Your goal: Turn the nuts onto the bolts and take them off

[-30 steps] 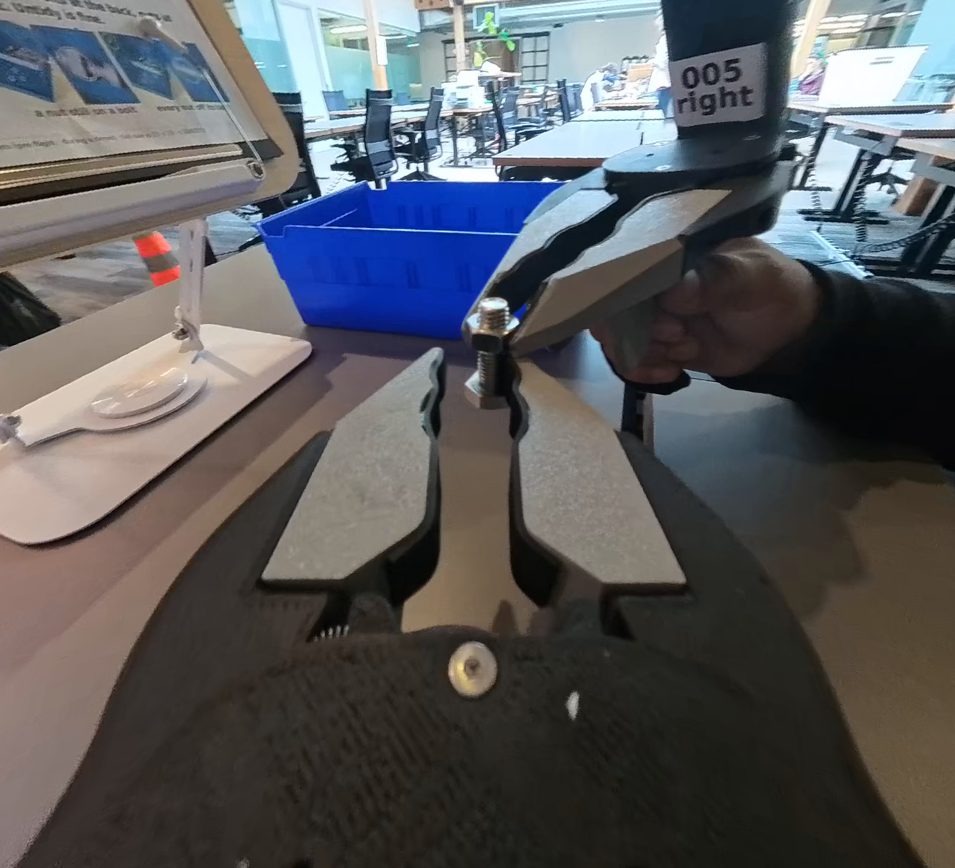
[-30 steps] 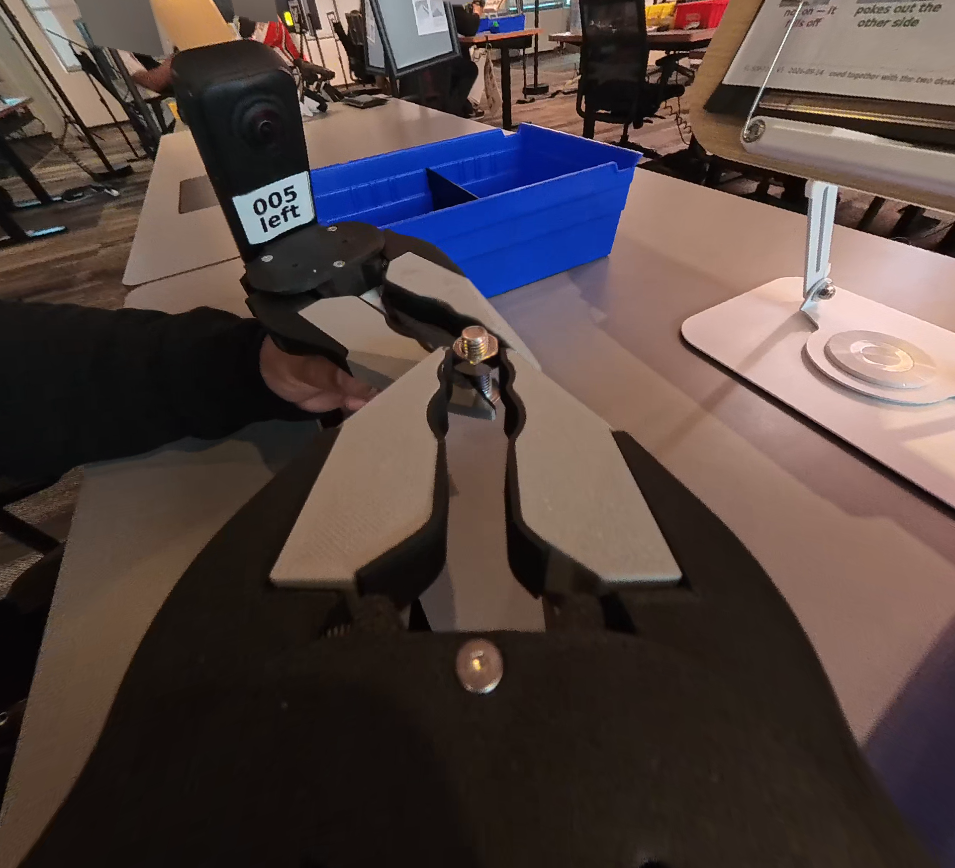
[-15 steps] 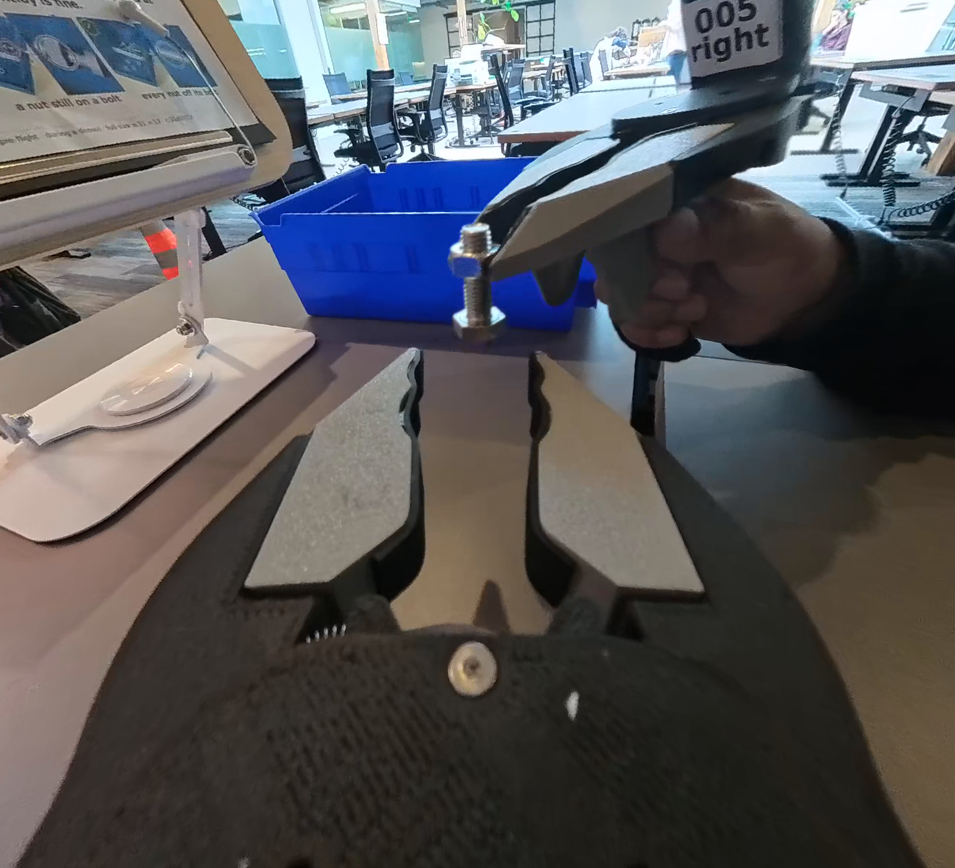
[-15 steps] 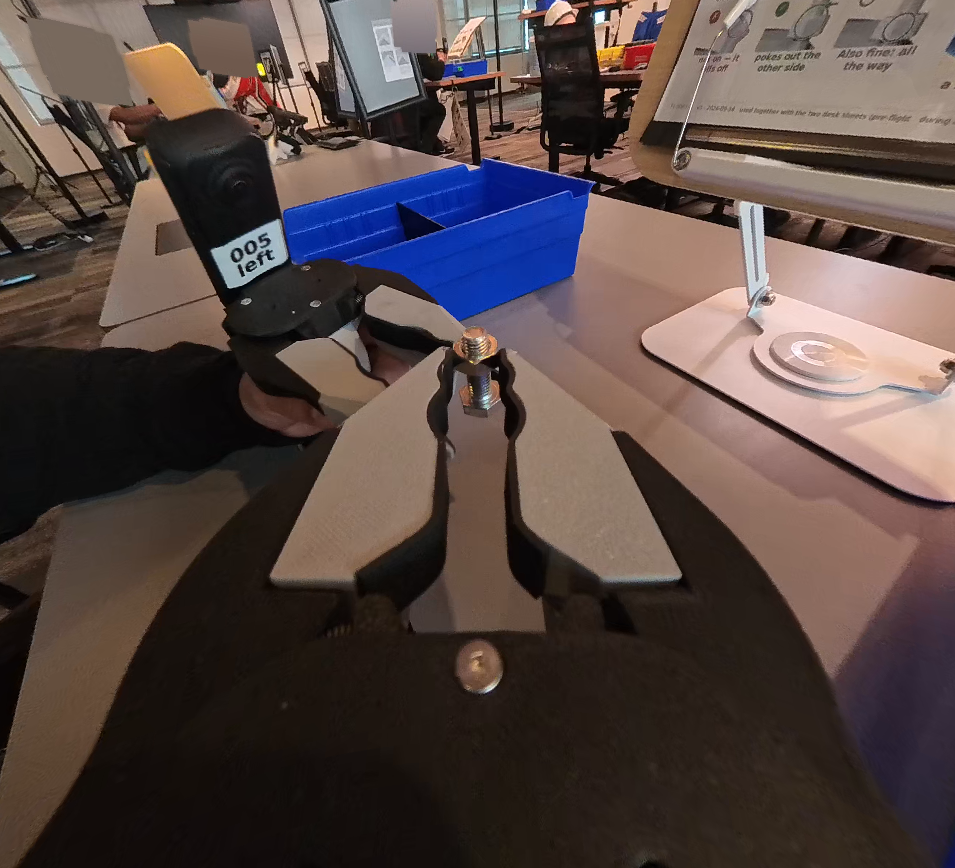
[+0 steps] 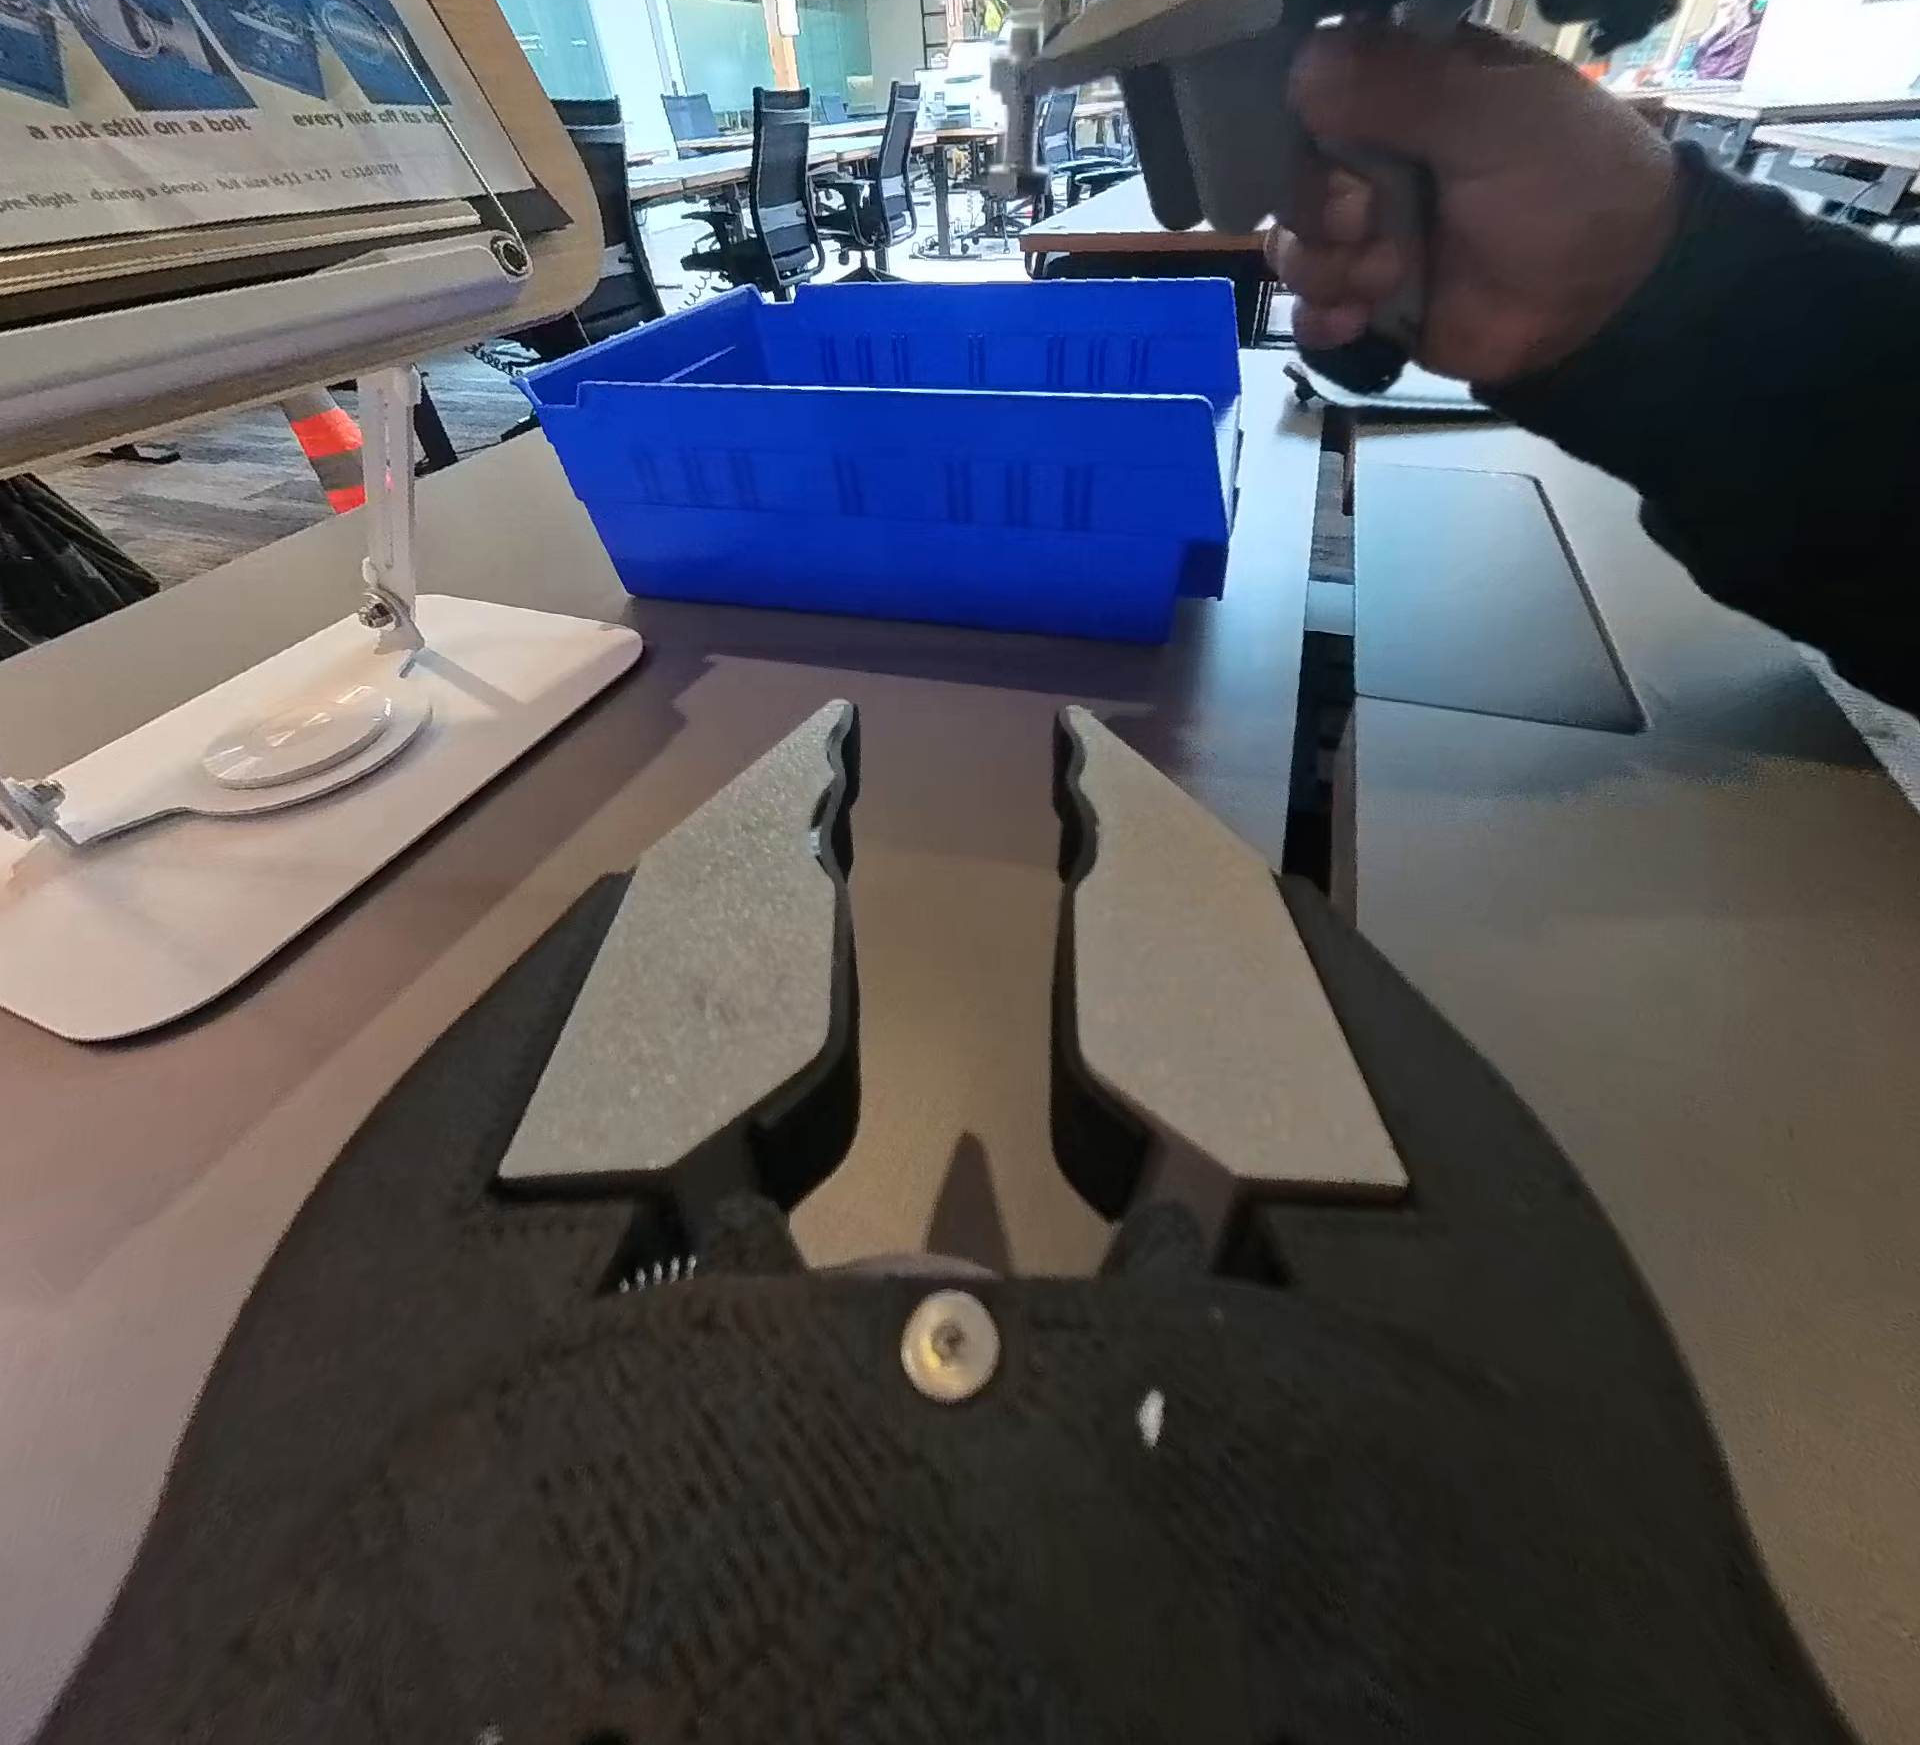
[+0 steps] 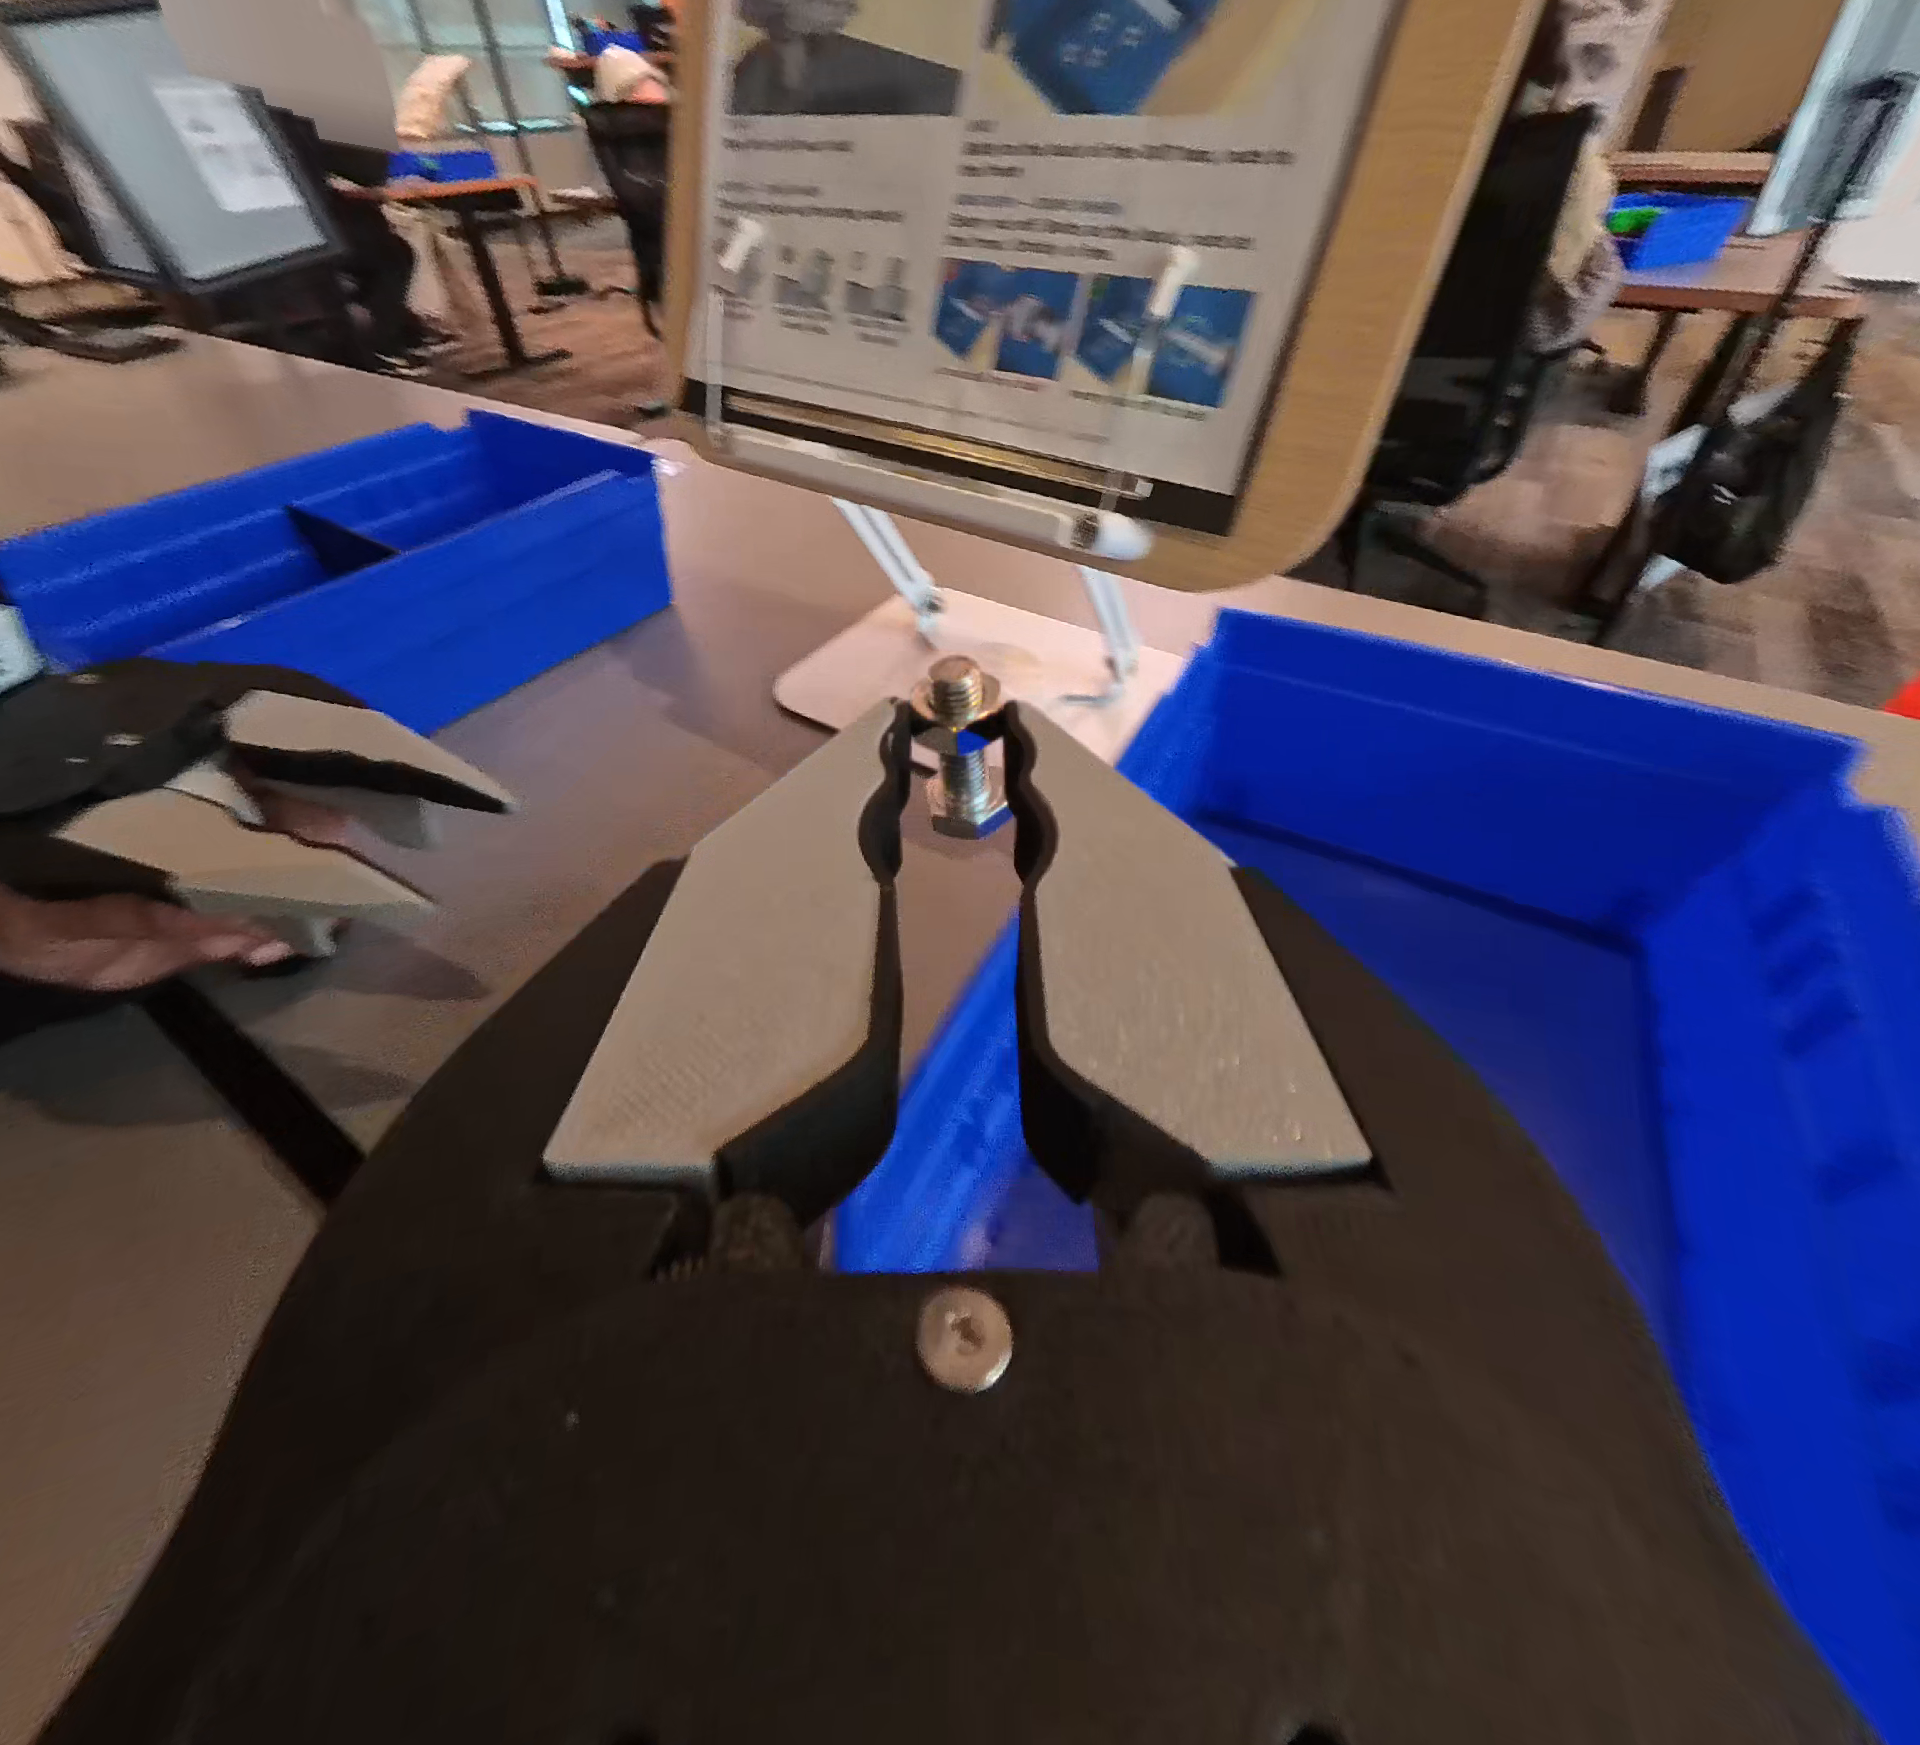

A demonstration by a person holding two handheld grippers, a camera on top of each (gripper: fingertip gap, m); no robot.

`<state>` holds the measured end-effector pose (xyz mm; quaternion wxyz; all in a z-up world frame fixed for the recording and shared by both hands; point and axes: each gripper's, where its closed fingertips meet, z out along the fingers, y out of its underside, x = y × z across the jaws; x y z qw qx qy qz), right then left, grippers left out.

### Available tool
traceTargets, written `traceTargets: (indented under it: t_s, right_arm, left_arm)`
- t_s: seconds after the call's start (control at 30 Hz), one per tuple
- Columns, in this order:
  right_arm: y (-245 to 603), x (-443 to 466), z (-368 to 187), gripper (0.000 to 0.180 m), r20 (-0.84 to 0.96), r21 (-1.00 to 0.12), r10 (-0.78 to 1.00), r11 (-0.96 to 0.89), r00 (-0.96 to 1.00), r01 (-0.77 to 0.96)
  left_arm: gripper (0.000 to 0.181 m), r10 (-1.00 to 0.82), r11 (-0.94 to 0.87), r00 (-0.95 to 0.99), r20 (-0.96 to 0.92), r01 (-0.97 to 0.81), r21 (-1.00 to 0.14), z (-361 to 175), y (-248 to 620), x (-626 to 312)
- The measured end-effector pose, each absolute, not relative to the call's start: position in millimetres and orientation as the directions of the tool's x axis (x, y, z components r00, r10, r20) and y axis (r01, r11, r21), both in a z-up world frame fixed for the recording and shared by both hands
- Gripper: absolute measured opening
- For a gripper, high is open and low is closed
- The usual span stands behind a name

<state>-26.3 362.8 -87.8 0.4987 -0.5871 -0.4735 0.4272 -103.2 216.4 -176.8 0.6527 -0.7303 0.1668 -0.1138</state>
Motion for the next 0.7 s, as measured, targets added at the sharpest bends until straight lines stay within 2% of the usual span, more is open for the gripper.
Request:
traceTargets:
  t_s: [0.17,0.37,0.57,0.7]
  right_arm:
    - [404,-10,-126,0.014,-0.051,-0.960,0.953,-0.128,0.298,0.247]
    - [437,7,-188,0.015,0.043,-0.870,0.906,-0.174,0.421,0.462]
    - [447,19,-235,0.015,0.054,-0.737,0.891,-0.269,0.450,0.620]
    - [449,21,-246,0.015,0.077,-0.698,0.889,-0.276,0.452,0.661]
  left_arm:
    - [0.034,-0.389,-0.093,0.920,-0.046,-0.089,-0.992,-177,216,-104]
    - [0.034,-0.390,-0.094,0.920,-0.044,-0.087,-0.992,-177,216,-104]
    - [0.033,-0.393,-0.097,0.919,-0.038,-0.082,-0.992,-177,216,-104]
    - [0.033,-0.395,-0.097,0.918,-0.039,-0.083,-0.992,-177,216,-104]
